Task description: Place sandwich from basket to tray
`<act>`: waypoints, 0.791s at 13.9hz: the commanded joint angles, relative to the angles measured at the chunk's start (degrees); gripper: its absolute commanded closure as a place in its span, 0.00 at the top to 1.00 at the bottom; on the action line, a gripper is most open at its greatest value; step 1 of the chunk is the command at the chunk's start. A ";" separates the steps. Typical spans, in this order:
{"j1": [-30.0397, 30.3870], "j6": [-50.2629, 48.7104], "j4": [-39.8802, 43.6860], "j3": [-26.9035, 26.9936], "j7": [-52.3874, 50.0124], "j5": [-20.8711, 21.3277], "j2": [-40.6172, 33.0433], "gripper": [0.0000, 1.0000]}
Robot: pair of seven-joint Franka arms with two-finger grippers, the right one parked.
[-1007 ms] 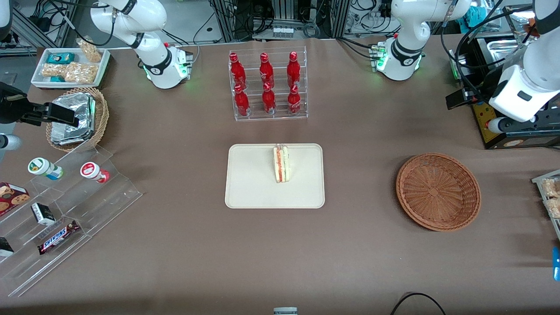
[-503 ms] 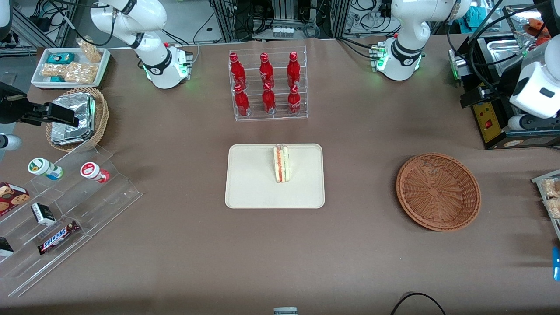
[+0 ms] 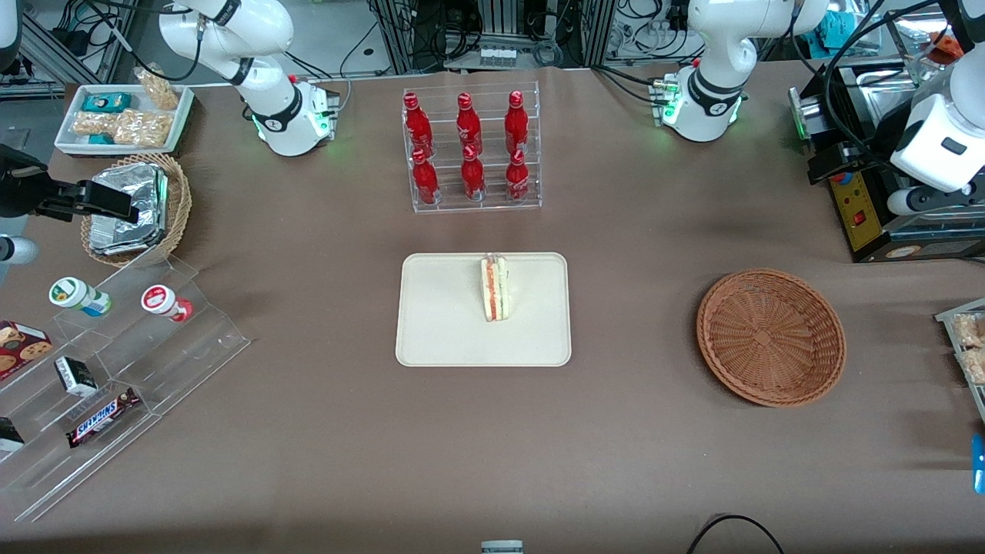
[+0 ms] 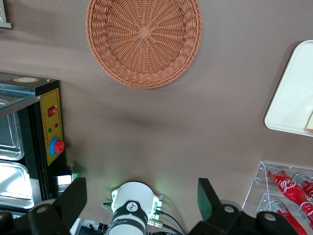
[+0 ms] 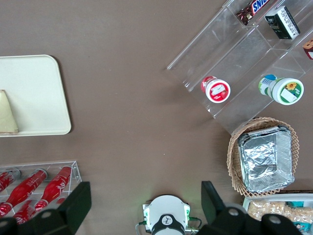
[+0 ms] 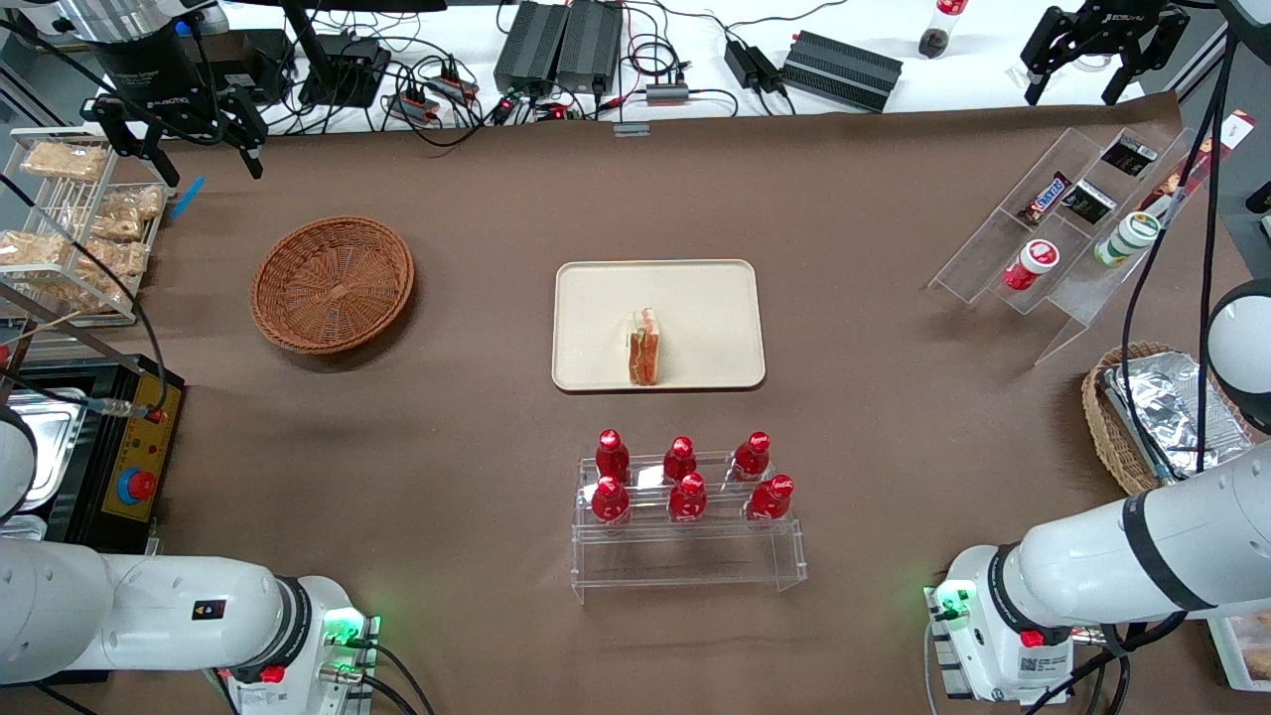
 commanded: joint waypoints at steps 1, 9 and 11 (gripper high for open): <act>-0.39 -0.09 2.53 0.07 1.02 -0.22 -0.04 1.00; -0.74 0.35 2.71 0.07 0.32 -1.63 1.28 1.00; -0.39 0.52 2.71 -0.10 0.32 -1.63 1.45 1.00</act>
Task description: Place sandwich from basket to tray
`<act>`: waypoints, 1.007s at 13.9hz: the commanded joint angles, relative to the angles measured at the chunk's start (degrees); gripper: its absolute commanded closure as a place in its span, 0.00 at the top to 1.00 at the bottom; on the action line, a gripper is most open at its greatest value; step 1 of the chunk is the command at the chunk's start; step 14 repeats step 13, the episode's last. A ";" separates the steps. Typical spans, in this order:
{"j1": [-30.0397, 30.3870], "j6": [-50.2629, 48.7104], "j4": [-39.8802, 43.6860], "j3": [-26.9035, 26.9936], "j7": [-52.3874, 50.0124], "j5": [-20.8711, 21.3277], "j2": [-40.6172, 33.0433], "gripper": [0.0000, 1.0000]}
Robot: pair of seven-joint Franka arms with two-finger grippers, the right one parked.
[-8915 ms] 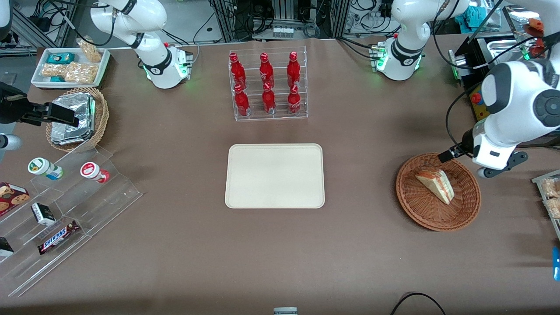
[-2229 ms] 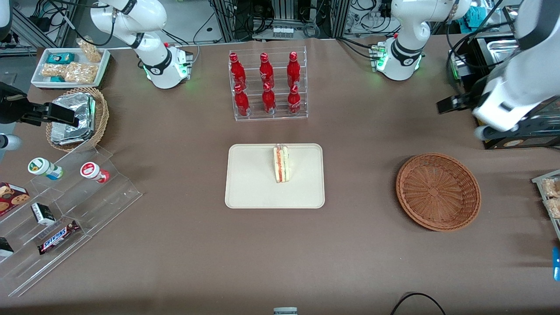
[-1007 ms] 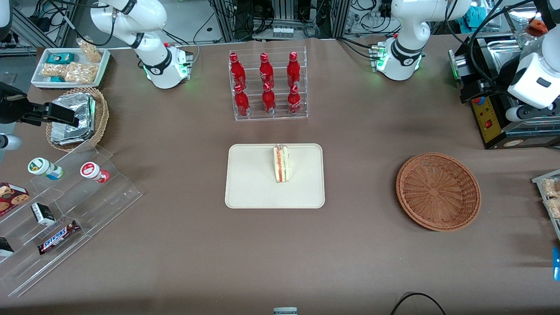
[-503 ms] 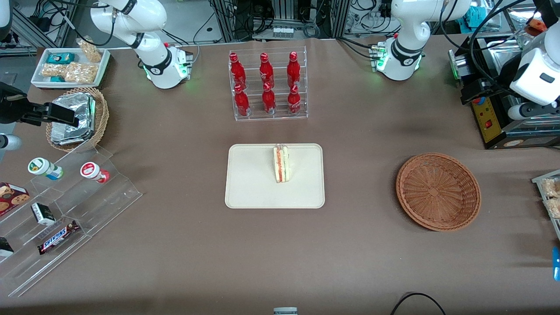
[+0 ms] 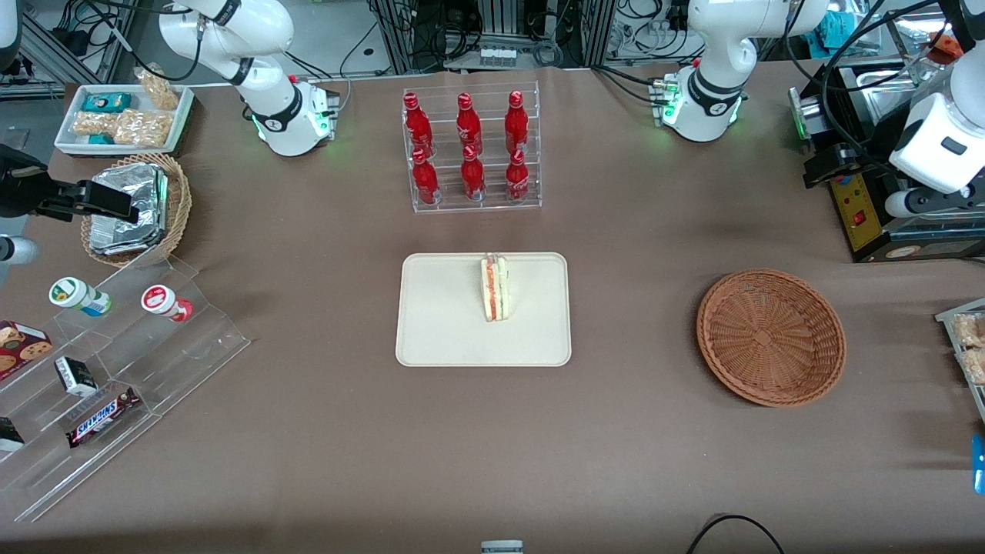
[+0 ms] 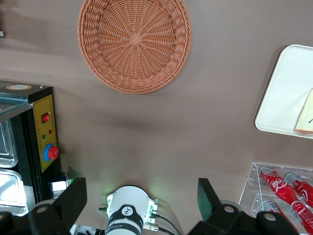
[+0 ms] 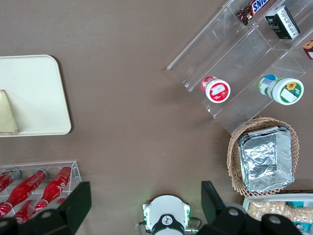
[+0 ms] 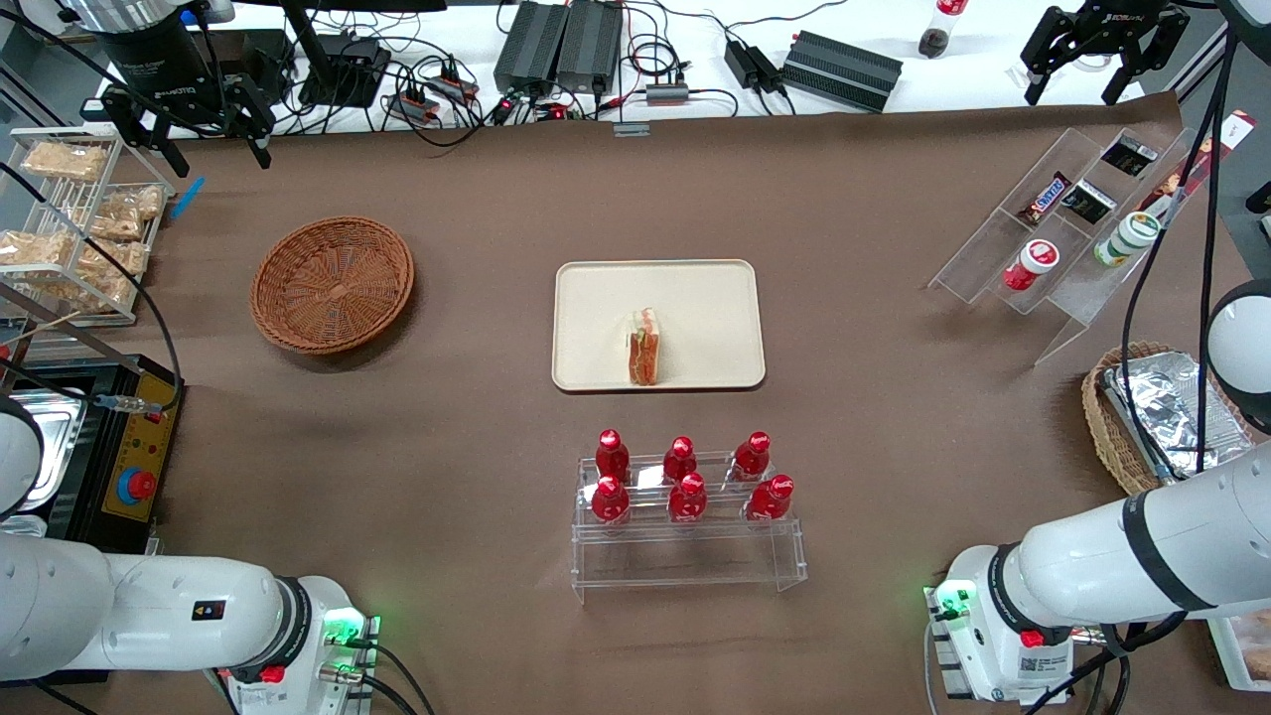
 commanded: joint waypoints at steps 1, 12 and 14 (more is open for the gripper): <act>0.41 0.13 0.98 -0.92 0.11 -0.46 0.47 1.00; 5.77 0.31 0.89 -6.38 0.20 -0.46 0.65 1.00; 5.77 0.31 0.89 -6.38 0.20 -0.46 0.65 1.00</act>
